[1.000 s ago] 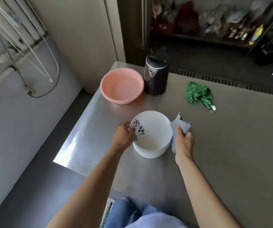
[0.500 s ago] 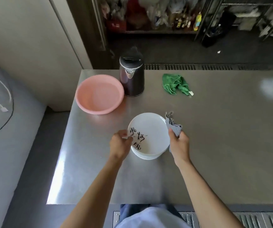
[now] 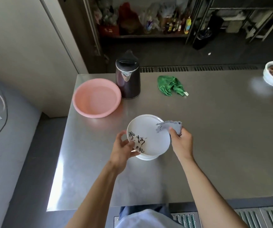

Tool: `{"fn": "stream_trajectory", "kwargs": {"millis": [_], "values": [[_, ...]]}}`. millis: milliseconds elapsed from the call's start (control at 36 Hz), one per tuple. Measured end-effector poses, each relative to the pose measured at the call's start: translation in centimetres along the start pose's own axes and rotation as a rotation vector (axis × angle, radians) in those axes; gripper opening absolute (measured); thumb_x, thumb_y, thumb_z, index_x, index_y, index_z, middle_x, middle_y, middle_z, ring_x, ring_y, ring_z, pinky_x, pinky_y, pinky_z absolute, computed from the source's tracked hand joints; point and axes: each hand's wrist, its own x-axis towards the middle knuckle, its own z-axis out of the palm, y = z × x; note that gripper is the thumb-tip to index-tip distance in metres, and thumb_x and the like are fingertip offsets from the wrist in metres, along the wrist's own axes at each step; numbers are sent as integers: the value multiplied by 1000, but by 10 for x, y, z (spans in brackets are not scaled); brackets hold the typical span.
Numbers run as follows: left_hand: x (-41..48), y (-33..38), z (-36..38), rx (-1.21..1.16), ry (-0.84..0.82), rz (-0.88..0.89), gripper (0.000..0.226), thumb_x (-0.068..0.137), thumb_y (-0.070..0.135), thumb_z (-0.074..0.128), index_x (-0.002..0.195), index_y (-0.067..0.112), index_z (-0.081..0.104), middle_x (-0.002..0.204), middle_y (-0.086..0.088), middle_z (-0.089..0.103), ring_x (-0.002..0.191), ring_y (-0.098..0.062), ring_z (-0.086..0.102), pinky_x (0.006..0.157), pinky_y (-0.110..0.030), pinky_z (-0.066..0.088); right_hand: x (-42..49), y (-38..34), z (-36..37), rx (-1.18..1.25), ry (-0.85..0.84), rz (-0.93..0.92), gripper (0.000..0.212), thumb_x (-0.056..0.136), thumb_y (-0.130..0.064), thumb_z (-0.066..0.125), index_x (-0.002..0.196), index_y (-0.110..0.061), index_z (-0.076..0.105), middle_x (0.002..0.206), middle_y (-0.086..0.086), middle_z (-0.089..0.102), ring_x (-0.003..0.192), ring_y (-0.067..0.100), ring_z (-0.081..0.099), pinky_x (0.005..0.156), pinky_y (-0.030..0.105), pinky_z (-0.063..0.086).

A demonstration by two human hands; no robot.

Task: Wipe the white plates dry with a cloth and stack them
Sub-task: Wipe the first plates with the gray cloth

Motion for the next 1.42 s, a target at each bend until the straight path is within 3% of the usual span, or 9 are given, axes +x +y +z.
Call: {"fn": "stream_trajectory", "kwargs": {"millis": [167, 278, 361, 472, 556, 861, 1167, 1306, 1417], "values": [[-7, -5, 11, -9, -6, 11, 54, 99, -6, 50, 141, 29, 49, 117, -5, 76, 100, -30, 75, 70, -37, 61, 9, -25, -19, 0, 90, -83, 26, 90, -31, 63, 66, -24, 55, 55, -20, 54, 54, 3, 44, 56, 24, 41], [-11, -9, 27, 20, -52, 27, 63, 97, -4, 49, 147, 34, 45, 117, -5, 75, 101, -29, 75, 73, -37, 61, 3, -35, -20, -94, -55, -214, 22, 92, -19, 59, 111, -23, 69, 105, -20, 70, 98, -2, 64, 87, 17, 48], [-13, -12, 41, 14, -75, 36, 66, 91, 1, 54, 147, 36, 46, 109, -4, 76, 94, -26, 75, 71, -35, 61, -3, -31, -17, -287, -227, -424, 43, 92, -3, 59, 133, -16, 62, 141, -6, 56, 134, 7, 47, 114, 23, 33], [-18, -17, 58, -1, -135, 60, 66, 88, 6, 57, 139, 48, 54, 115, -9, 75, 96, -28, 75, 74, -39, 61, -12, -20, -20, -458, -465, -599, 45, 94, -7, 56, 139, -10, 55, 151, 7, 46, 145, 21, 35, 120, 44, 26], [-20, -18, 70, 45, -199, 89, 61, 92, 5, 55, 126, 54, 63, 114, -10, 75, 95, -26, 74, 75, -38, 61, -17, -9, -30, -641, -586, -595, 53, 100, -18, 50, 152, -17, 40, 165, 4, 21, 154, 21, 10, 124, 44, 10], [-19, -30, 105, 136, -286, 51, 61, 101, -5, 40, 145, 35, 54, 125, -11, 72, 110, -29, 70, 80, -39, 61, -5, 5, -80, -802, -549, -406, 53, 108, -38, 31, 159, -24, 22, 167, -4, 0, 154, 14, -4, 115, 16, -17], [-13, -26, 102, 149, -342, 87, 55, 102, 2, 45, 143, 38, 55, 130, -9, 70, 116, -29, 70, 83, -39, 60, -19, 0, -95, -599, -699, -383, 46, 107, -31, 39, 151, -40, 31, 159, -31, 13, 147, -11, 1, 122, 18, 4], [-14, -41, 112, 178, -374, 58, 63, 98, -1, 39, 145, 38, 52, 134, -9, 68, 120, -28, 67, 86, -44, 60, -5, 3, -95, -711, -564, -243, 50, 109, -35, 31, 158, -30, 24, 165, -16, 4, 152, 4, -3, 123, 23, 0], [-13, -45, 131, 169, -394, 67, 55, 99, 4, 46, 144, 34, 55, 135, -9, 67, 124, -30, 65, 92, -51, 59, -3, 4, -99, -676, -613, -382, 48, 108, -27, 34, 156, -26, 29, 165, -14, 7, 153, 7, -3, 124, 28, -3]]}}
